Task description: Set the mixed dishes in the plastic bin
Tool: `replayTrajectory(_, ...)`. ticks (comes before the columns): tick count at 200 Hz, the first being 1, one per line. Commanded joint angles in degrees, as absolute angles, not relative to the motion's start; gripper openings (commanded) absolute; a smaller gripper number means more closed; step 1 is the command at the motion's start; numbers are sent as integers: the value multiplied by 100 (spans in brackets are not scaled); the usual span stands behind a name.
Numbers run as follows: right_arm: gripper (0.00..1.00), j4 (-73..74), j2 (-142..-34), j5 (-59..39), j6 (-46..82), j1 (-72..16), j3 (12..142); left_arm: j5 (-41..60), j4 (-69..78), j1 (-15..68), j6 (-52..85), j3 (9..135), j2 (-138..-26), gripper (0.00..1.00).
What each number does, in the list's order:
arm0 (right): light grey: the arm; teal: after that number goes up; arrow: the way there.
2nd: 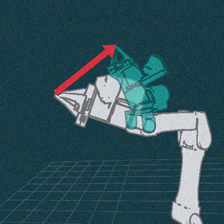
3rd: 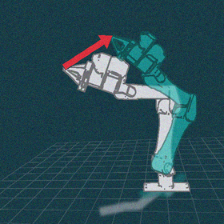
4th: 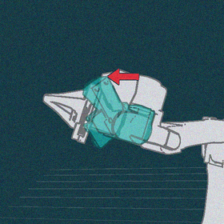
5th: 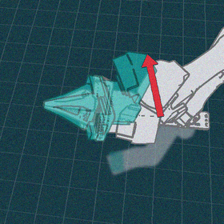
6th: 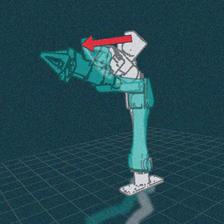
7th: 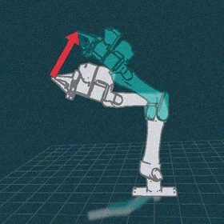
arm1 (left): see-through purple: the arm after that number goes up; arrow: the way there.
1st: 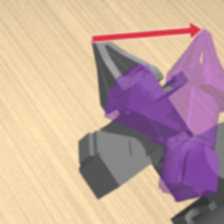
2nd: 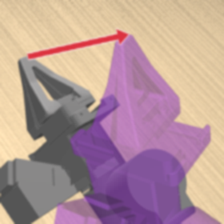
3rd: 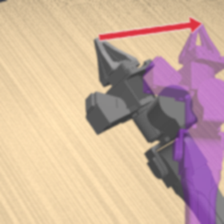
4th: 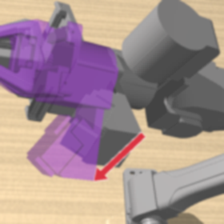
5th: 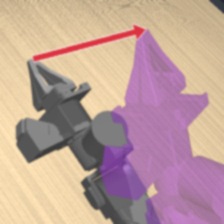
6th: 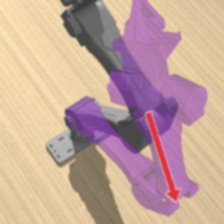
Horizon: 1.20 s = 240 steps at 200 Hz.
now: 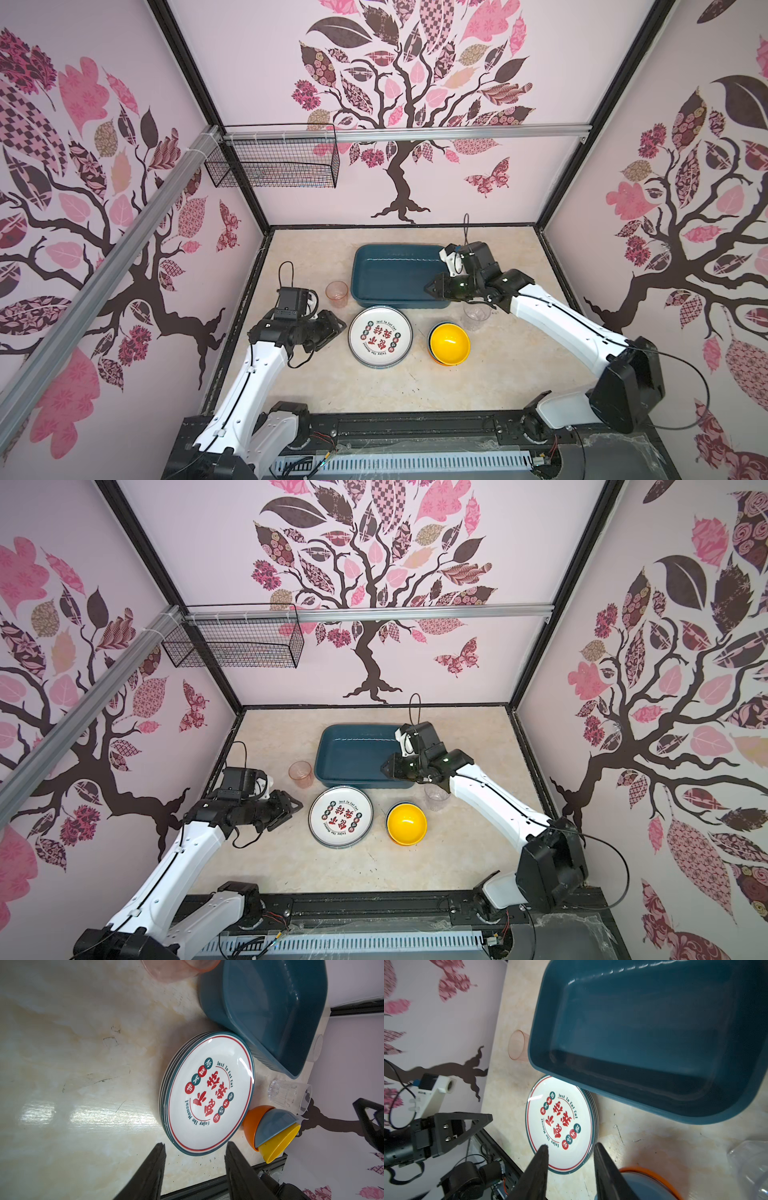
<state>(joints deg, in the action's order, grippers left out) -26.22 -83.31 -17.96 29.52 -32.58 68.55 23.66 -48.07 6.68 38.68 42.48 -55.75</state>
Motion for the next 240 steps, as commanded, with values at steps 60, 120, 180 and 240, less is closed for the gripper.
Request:
replayTrajectory(60,42,-3550,-9652,-1022,2643,-4246,7826,2377,-4423,791,4329,3575,-5598,54)
replayTrajectory(120,45,-3920,-10518,-713,2514,-4514,8357,2303,-4319,890,4340,3540,-5763,59)
replayTrajectory(180,46,-3970,-10949,-480,2474,-4600,8515,2316,-4229,931,4272,3550,-5993,61)
replayTrajectory(240,50,-3977,-11234,-481,2426,-4611,8637,2296,-4186,943,4254,3545,-6100,63)
